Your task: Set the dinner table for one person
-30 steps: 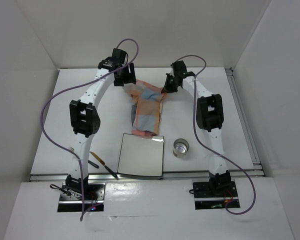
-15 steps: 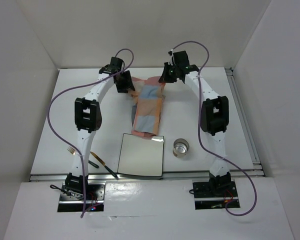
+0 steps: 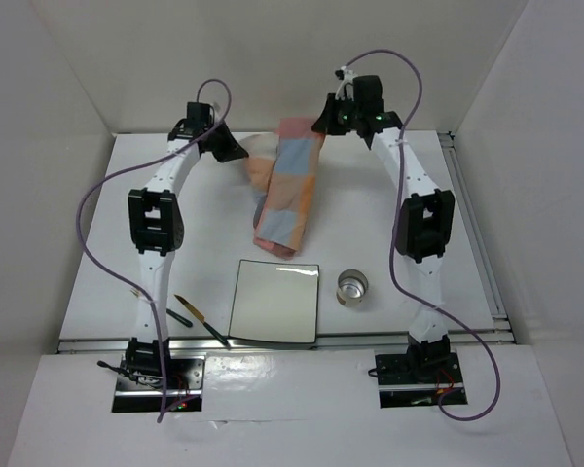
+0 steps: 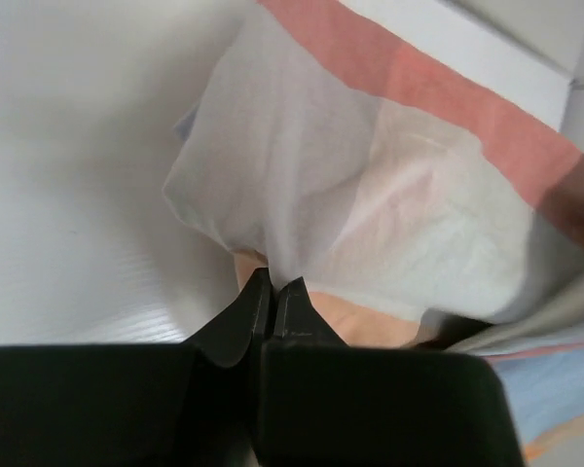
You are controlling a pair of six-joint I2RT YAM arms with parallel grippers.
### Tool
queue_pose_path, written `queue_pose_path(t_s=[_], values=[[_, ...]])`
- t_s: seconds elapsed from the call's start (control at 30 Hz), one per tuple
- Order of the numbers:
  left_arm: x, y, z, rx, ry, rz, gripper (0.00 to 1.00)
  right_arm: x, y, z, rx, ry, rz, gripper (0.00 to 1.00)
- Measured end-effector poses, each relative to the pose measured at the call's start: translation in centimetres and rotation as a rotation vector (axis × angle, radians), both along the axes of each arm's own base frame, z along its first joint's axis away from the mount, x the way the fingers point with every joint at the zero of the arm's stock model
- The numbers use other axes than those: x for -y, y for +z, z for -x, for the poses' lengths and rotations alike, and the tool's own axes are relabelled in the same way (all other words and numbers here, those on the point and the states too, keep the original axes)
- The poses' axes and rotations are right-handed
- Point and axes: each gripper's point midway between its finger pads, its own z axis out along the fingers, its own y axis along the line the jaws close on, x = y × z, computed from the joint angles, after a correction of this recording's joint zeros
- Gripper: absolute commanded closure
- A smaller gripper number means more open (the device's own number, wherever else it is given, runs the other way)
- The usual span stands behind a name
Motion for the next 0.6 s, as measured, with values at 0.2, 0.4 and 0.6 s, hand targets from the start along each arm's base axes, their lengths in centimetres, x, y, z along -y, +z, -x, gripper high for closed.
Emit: queue_pose_path(t_s=[0.2, 0.4, 0.6], values=[[-3.6, 8.6, -0.1, 0.148, 0.062, 0.056, 1.0, 2.5, 6.9, -1.2, 0.236, 0.064, -0.071, 1.0], [-4.0, 17.7, 5.1, 0.314, 0.059, 0.06, 0.62, 2.0, 11.5, 5.4, 0.365, 0.207, -0.087, 0.56], [-5.5, 15.6, 13.3, 0.257, 0.078, -0.027, 0.0, 2.1, 10.9, 15.0, 0.409, 0.324, -0.034, 0.0]])
